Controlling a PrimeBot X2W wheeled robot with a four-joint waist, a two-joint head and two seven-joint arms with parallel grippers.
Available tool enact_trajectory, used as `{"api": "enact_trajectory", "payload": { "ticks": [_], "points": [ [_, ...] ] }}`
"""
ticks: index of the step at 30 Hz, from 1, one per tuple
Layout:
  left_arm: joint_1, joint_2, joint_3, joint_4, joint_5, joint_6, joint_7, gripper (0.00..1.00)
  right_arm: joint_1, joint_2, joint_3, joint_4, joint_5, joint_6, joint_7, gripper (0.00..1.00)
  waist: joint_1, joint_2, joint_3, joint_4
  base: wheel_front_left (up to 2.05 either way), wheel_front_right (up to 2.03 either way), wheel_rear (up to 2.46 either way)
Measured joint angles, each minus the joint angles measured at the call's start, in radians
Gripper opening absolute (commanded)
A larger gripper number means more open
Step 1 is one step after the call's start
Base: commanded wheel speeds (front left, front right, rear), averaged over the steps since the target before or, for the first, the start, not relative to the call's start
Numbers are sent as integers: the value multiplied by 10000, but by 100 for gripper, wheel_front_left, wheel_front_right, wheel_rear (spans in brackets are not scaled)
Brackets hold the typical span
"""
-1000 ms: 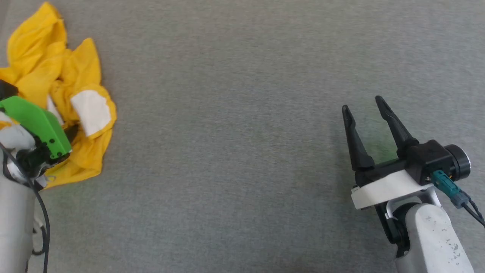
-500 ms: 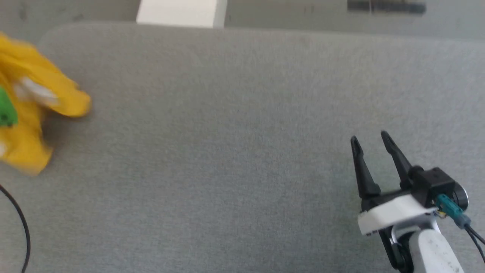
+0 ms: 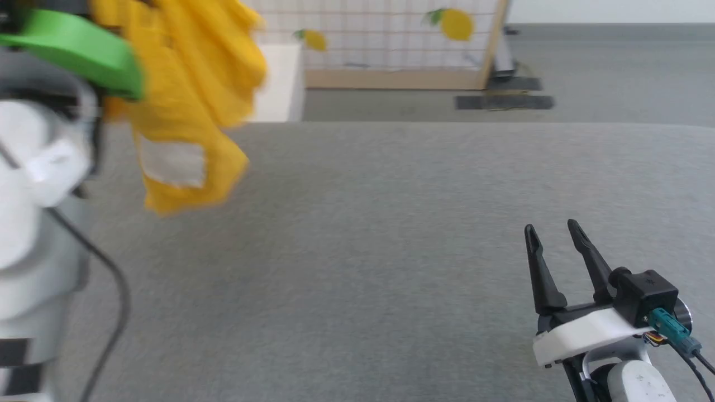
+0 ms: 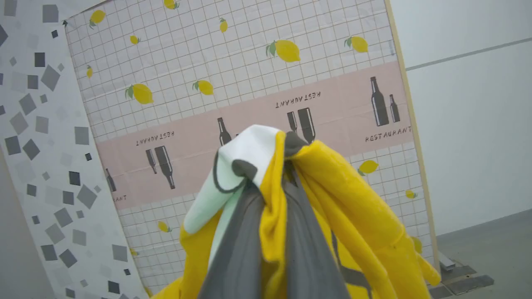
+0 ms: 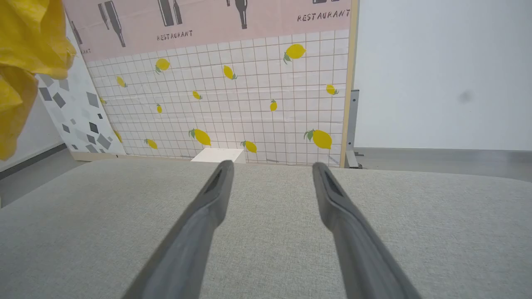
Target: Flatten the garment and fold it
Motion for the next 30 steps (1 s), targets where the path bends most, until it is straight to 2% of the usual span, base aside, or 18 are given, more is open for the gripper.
{"api": "enact_trajectory", "payload": {
  "ticks": [5, 9, 10, 12, 18, 19, 20, 21, 23, 25, 28, 30],
  "points": [
    [52, -1137, -698, -387, -364, -23, 303, 0, 54, 2, -50, -94, 10, 0, 17, 100, 0, 0, -118, -762, 0, 0, 0],
    [659, -2105, -1509, -54, -838, -132, 681, 0, 88, -6, -109, -125, 27, 0, 88, 100, 0, 0, -92, -1391, 0, 0, 0],
    [1273, -2502, -2061, 510, -1093, -309, 1225, 0, 93, -4, -96, -130, 50, 0, 90, 100, 0, 0, -55, -1699, 0, 0, 0],
    [1887, -2777, -2533, 1147, -1452, -512, 1871, 0, 94, -6, -59, -127, 84, 0, 92, 100, 0, 0, -14, -1956, 0, 0, 0],
    [3416, -3285, -3751, 2932, -2336, -972, 4433, 0, 102, -8, 29, -113, 96, 0, 128, 100, 0, -1, 144, -2572, 0, 0, 0],
    [3609, -3325, -3885, 3150, -2502, -970, 4915, 11, 105, -8, 35, -111, 96, 0, 167, 100, 0, -1, 179, -2633, 0, 0, 0],
    [3787, -3336, -3996, 3285, -2621, -965, 5327, 87, 115, -8, 54, -105, 96, 0, 192, 100, 0, -1, 221, -2671, 0, 0, 0],
    [3917, -3350, -4025, 3329, -2704, -940, 5517, 100, 122, -8, 59, -104, 96, 0, 194, 100, 0, -1, 249, -2687, 0, 0, 0],
    [4119, -3388, -3937, 3160, -2859, -913, 5448, 100, 147, -8, 67, -104, 96, 0, 221, 100, 0, -1, 282, -2655, 0, 0, 0],
    [4251, -3429, -3722, 2857, -2940, -838, 4826, 100, 184, -8, 77, -104, 94, 0, 236, 100, 0, -1, 280, -2575, 0, 0, 0],
    [4494, -3396, -3198, 2150, -2938, -836, 2991, 100, 219, -4, 107, -113, 92, 0, 280, 100, 0, -1, 203, -2377, 0, 0, 0],
    [4646, -3384, -2677, 1760, -2869, -646, 1574, 100, 240, -6, 128, -140, 82, 0, 282, 100, 0, -1, 139, -2236, 0, 0, 0]
  ]
}}
